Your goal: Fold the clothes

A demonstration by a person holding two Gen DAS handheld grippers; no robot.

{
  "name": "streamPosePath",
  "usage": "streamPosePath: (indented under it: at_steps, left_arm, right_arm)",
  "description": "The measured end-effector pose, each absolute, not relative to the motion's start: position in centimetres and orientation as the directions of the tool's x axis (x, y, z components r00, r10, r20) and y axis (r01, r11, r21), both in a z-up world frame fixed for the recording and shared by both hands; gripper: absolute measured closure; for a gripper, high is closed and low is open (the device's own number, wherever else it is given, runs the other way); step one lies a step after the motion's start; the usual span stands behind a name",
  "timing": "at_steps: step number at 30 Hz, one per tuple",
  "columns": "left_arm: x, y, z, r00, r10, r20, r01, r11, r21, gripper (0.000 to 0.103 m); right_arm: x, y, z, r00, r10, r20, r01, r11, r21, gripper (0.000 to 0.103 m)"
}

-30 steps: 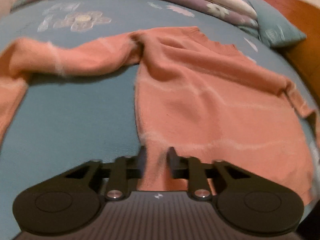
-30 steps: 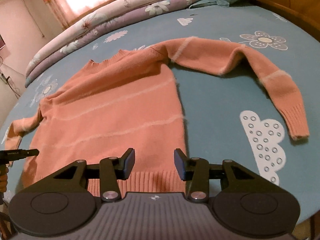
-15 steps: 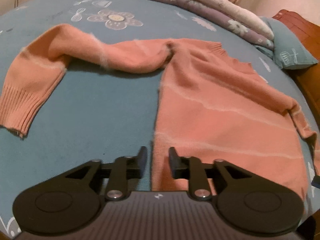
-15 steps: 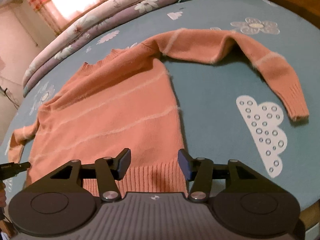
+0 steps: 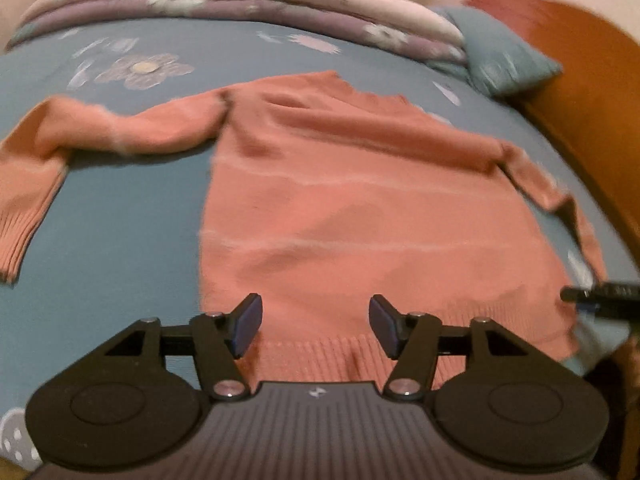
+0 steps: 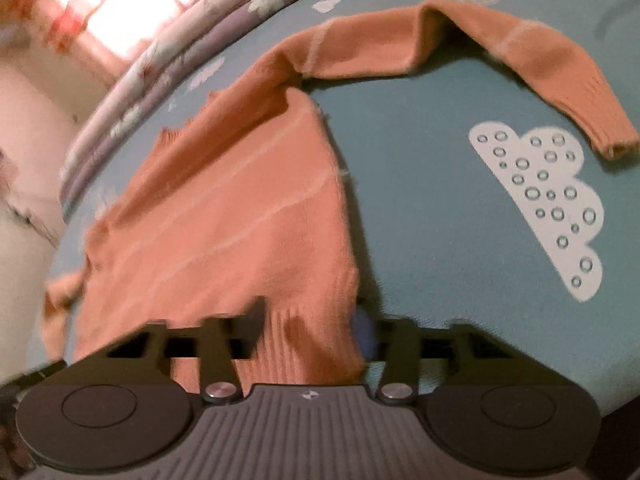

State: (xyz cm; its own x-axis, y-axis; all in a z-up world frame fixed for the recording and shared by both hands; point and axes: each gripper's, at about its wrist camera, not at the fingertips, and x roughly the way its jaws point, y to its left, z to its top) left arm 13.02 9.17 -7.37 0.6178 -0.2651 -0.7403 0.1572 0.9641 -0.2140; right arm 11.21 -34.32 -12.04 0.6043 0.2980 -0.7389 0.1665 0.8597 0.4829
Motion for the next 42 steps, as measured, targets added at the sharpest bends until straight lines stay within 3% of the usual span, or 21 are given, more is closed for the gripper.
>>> streamPosePath:
  at_steps: [5,7,10,13,17,20,23,25,26,35,37,39,42]
  left_arm:
    - [11.9,5.4,-7.2,0.610,-0.289,-0.738,0.296,0.947,-0.126,0.043]
    - [11.7,4.4,-7.7,0.582,-0.293,-0.759,0.333,0.937,-0.106,0.029]
    - [12.8,3.9,-10.1,0.485,-0.211,-0.849,0.287,0.955,-0.073,0.033]
    - [12.1,3.9,-10.0,0.497,-0.184,-0.848,0.284,0.958,-0.041,0.032]
    - [9.8,3.3,-7.3,0.578,-0.206,-0.790,0.392,0.919,0.048,0.032]
    - [7.5,1.4,-6.7,0.615,-0.175,-0.769,0.544,0.800,0.253,0.032]
    - [5.7,-0.7,-7.6,0.621,-0.147,-0.770,0.651,0.644,0.402,0.046]
    - [5.0,-1.6,-8.4,0.600,-0.167,-0.782,0.694,0.595,0.405,0.063]
    - [4.8,-2.1,-8.8,0.588,-0.181,-0.788,0.713,0.575,0.401,0.067]
    - [4.0,-5.1,-12.3,0.595,-0.192,-0.780,0.767,0.425,0.481,0.071]
    - [4.7,-5.0,-12.2,0.595,-0.169,-0.786,0.759,0.439,0.481,0.095]
    - [5.1,-4.8,-11.9,0.599,-0.174,-0.781,0.752,0.458,0.475,0.102]
    - [5.5,-4.7,-11.3,0.607,-0.201,-0.769,0.743,0.486,0.460,0.103]
  right_arm:
    - [10.7,-34.4,-11.3,0.600,0.257,-0.758,0.152,0.894,0.423,0.090]
    - [10.8,-35.1,-11.3,0.592,0.260,-0.763,0.168,0.886,0.432,0.088]
    - [10.7,-35.1,-11.5,0.583,0.237,-0.777,0.189,0.891,0.413,0.084]
    - [9.9,-34.5,-10.5,0.600,0.200,-0.775,0.185,0.908,0.377,0.081]
    - [8.5,-32.6,-8.1,0.646,0.236,-0.725,0.034,0.941,0.336,0.078]
    - [8.2,-28.9,-6.5,0.634,0.310,-0.708,-0.186,0.950,0.250,0.072]
    - [7.9,-24.3,-6.4,0.569,0.389,-0.724,-0.395,0.902,0.175,0.072]
    - [7.5,-21.4,-6.8,0.518,0.429,-0.740,-0.507,0.851,0.138,0.072]
    - [7.3,-20.1,-7.1,0.496,0.440,-0.748,-0.553,0.825,0.118,0.072]
    - [7.4,-18.8,-6.4,0.481,0.444,-0.756,-0.568,0.814,0.117,0.064]
    - [7.1,-19.1,-6.5,0.481,0.444,-0.756,-0.567,0.815,0.119,0.061]
    - [6.9,-19.0,-6.8,0.475,0.449,-0.757,-0.571,0.811,0.123,0.061]
    - [6.8,-18.4,-7.1,0.459,0.463,-0.758,-0.605,0.788,0.115,0.061]
